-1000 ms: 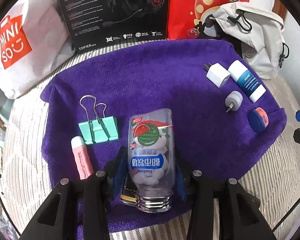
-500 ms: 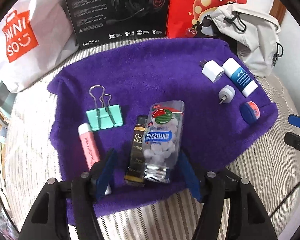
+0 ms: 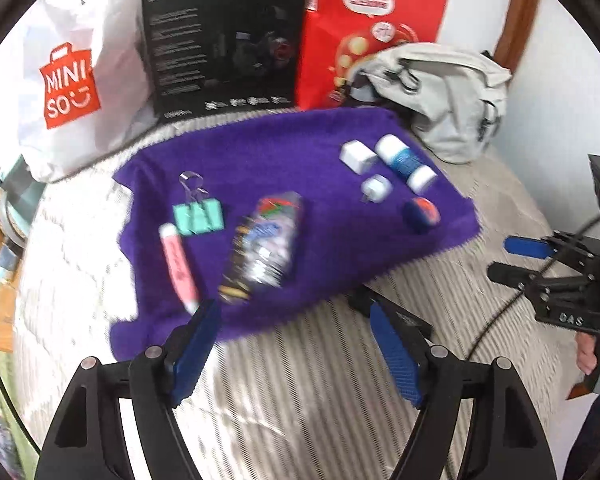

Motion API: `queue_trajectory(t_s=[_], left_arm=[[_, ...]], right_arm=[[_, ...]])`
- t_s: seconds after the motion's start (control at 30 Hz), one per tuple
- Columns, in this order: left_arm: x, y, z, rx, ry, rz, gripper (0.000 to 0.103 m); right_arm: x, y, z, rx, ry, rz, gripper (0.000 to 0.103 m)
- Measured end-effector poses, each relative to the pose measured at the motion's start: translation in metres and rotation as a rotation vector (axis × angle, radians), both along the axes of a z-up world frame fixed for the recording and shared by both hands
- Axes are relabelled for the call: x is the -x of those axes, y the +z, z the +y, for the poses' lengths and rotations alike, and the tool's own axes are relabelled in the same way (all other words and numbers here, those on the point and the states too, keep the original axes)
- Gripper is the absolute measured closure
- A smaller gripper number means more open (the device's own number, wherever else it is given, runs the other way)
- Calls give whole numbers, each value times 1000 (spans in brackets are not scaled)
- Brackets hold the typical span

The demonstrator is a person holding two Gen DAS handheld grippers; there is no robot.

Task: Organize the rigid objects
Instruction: 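Grasp the white tape roll with the left tool while the right tool grasps the black Horizon tube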

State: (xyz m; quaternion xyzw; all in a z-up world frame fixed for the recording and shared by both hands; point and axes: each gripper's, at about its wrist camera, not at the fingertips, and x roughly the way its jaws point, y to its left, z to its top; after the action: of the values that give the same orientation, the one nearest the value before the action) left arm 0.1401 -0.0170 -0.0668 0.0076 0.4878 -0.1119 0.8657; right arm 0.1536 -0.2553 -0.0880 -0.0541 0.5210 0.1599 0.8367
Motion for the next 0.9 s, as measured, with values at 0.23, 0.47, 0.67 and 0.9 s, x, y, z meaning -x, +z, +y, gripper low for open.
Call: queue_trajectory(t_s=[0.23, 0.47, 0.67, 0.9], left_arm=[[27, -21, -32, 47, -90, 15, 27], [35, -35, -64, 3, -172, 22, 27], [30, -50, -75, -7, -188, 41, 37], [27, -53, -82, -46, -204, 19, 62]], right_arm=[[32, -4, -40, -21, -77, 26, 43], [58, -18, -65, -23, -157, 80, 43], [71, -22, -60, -30, -141, 93, 43], [76, -31, -51, -24, -114, 120, 43]])
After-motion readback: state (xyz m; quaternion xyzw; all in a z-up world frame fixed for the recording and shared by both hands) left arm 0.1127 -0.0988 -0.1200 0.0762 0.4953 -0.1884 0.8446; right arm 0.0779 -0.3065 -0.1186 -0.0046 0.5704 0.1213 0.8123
